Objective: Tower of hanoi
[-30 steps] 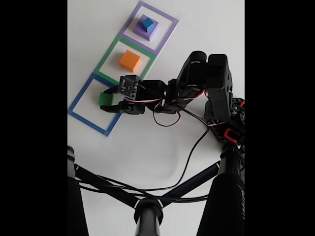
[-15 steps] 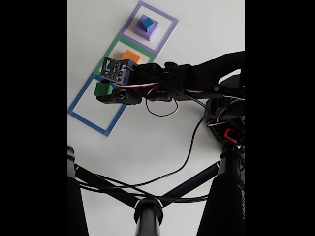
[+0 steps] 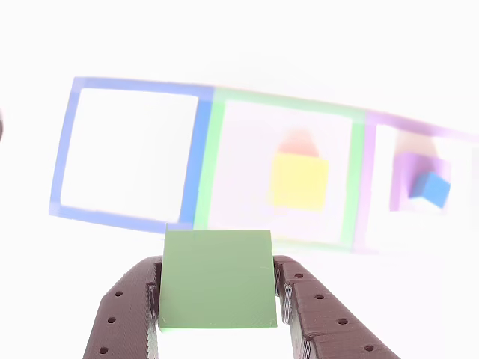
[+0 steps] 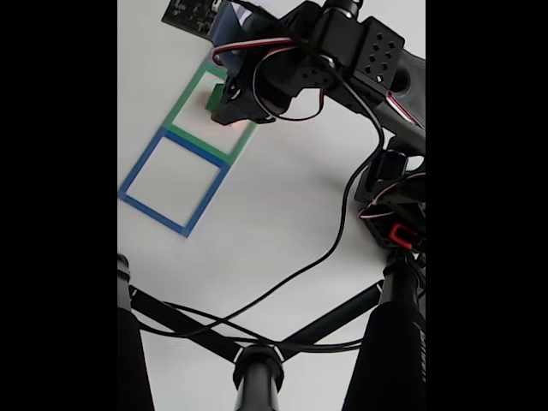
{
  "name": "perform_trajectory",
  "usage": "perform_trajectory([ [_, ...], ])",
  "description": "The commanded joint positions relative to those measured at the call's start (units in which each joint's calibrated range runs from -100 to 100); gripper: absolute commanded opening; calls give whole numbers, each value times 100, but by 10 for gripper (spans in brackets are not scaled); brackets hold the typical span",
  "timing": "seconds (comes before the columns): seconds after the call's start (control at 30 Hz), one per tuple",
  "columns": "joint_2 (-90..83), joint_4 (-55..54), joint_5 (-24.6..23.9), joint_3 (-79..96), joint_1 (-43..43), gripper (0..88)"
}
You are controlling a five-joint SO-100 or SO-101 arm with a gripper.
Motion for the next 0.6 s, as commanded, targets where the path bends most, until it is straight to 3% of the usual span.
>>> perform_trajectory([
  [0.0,-161,950,0,-1244,95,52],
  [0.37,-186,1144,0,-1344,556,51],
  [0.57,-654,-184,0,356,901,54],
])
